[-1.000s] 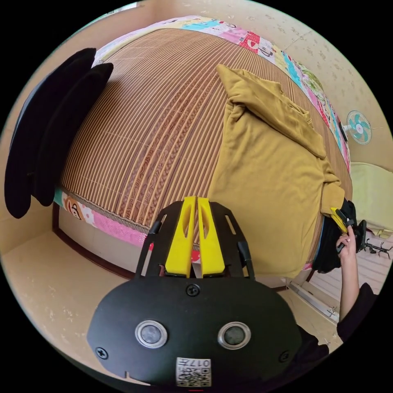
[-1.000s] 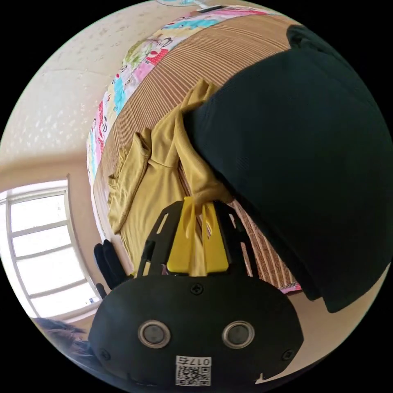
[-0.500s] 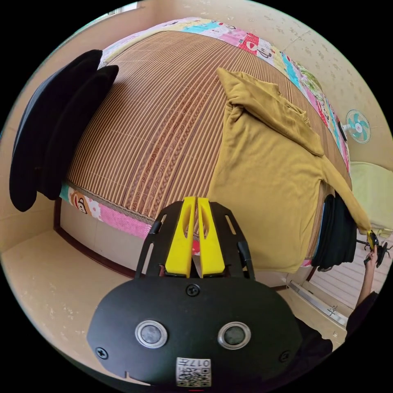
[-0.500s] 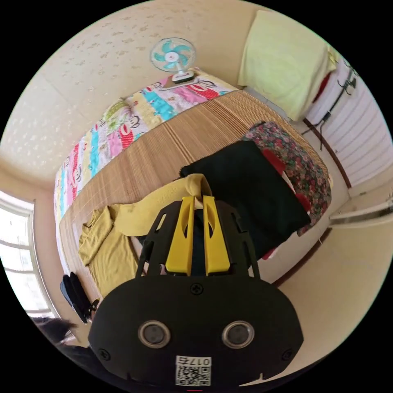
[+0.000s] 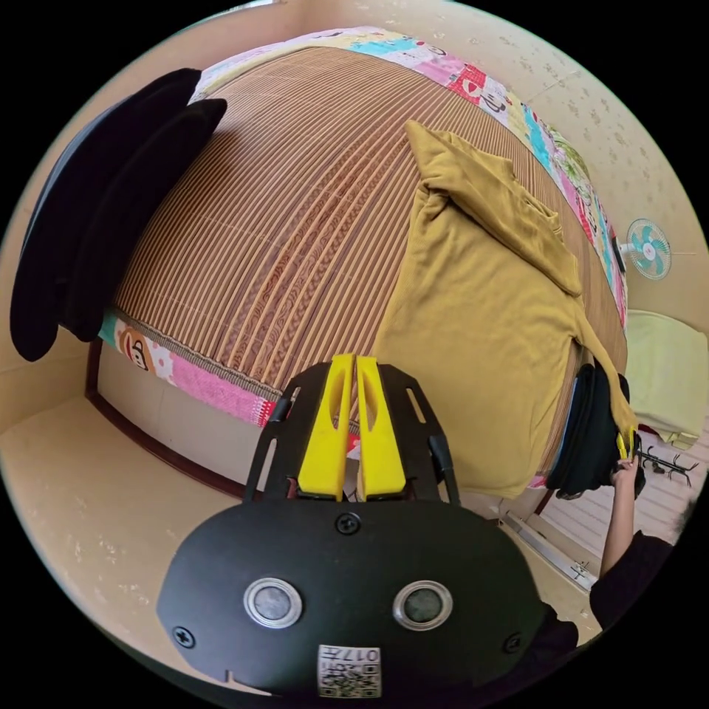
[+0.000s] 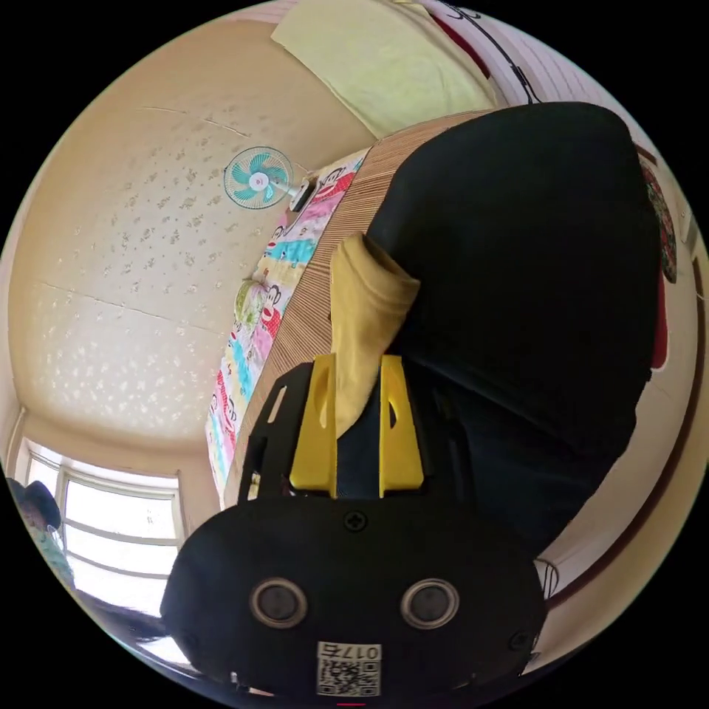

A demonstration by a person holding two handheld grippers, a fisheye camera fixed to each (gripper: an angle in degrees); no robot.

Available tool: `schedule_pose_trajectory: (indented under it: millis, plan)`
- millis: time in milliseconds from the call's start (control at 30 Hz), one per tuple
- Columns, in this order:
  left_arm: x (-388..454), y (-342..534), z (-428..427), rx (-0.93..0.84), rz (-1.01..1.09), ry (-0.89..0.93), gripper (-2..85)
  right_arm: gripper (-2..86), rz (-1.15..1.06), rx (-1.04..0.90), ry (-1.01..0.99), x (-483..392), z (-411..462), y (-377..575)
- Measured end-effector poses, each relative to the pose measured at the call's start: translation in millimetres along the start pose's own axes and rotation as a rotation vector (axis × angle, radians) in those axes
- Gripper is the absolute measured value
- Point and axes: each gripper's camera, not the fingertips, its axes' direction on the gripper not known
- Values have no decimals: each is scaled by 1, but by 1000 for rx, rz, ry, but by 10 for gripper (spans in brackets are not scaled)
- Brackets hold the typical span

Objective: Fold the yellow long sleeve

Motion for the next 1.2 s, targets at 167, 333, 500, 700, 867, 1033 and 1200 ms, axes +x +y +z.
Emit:
schedule_pose_trajectory:
  millis: [167,333,500,700,867,1033,1200]
  plan:
    - [-19,12,-6,-1,-19,33,-8,31,-296,32,-155,-175,25,51]
    - [-39,30,-10,6,-36,95,20,35,-586,-251,-440,-331,112,205]
    - [-57,40,-25,45,-60,155,50,51,-678,-829,-342,-317,211,352]
    - [-49,27,-22,42,85,69,53,43,-902,-736,120,-197,152,326]
    - [-75,28,-41,59,45,109,81,70,-872,-789,343,-131,119,257]
    - [-129,64,-61,-73,183,293,131,114,-842,-1023,354,-87,90,208]
    - [-163,76,-37,-356,328,372,152,152,-668,-1400,310,-24,100,184]
